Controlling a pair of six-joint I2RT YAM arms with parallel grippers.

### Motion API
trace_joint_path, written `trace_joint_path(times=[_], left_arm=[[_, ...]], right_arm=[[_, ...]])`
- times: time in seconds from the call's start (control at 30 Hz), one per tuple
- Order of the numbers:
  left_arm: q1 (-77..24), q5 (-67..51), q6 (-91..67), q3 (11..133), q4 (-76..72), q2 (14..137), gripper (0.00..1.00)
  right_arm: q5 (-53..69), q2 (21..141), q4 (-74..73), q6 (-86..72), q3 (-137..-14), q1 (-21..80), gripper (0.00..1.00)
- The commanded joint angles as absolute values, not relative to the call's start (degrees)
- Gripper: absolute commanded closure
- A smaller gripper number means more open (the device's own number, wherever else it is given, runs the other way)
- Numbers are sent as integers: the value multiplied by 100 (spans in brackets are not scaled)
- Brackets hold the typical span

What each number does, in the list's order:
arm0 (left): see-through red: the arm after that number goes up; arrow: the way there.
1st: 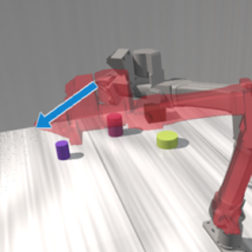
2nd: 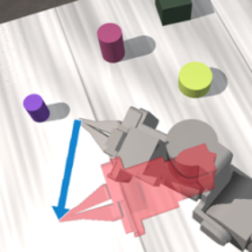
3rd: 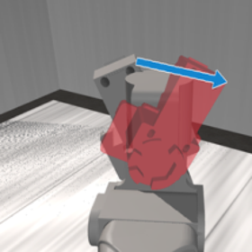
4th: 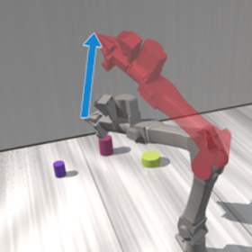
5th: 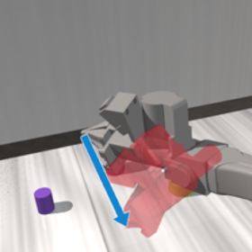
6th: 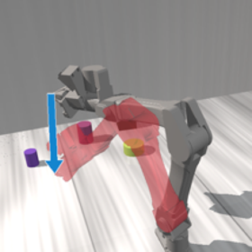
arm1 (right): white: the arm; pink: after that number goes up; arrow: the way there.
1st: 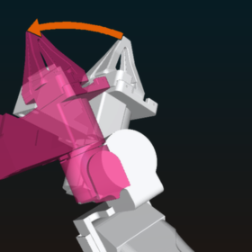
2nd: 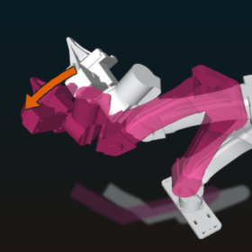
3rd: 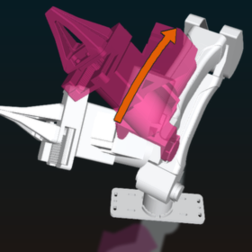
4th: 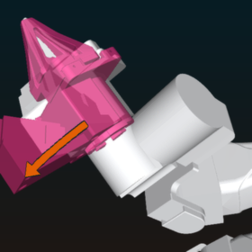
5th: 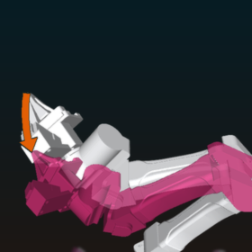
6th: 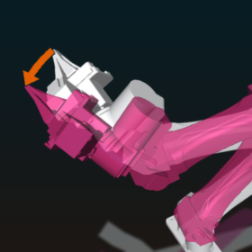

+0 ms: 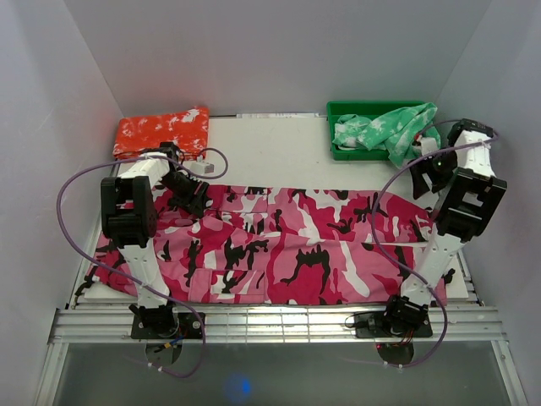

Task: Fold and stack the trousers
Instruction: Flatten the trousers out

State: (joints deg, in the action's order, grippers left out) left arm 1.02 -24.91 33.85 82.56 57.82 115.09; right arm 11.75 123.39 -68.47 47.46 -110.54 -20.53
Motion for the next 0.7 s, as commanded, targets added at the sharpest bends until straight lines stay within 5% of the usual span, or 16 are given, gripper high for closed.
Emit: trace_joint_path(times=[0.0, 0.23, 0.33, 0.37, 0.43, 0.67], left_arm=[[97, -2417, 3498, 8288, 5555, 11487, 37], [97, -2417, 3498, 8209, 5555, 11382, 37], [97, -2461, 3481, 8157, 5520, 11347, 37], [97, -2461, 3472, 8130, 5502, 11329, 37], [97, -2479, 3445, 8034, 5450, 11268, 37], [97, -2452, 3454, 7744, 5326, 11074, 37]], right_arm=[[1091, 12253, -7104, 4158, -10355, -2250, 20], [870, 11997, -6750, 3779, -9344, -2425, 19], [1317, 11953, -6855, 3771, -9237, -2487, 45], [1484, 11840, -6873, 3762, -9324, -2496, 63], [2063, 11638, -6847, 3814, -9500, -2487, 73], [1918, 9653, -5191, 4253, -8063, -1664, 68]])
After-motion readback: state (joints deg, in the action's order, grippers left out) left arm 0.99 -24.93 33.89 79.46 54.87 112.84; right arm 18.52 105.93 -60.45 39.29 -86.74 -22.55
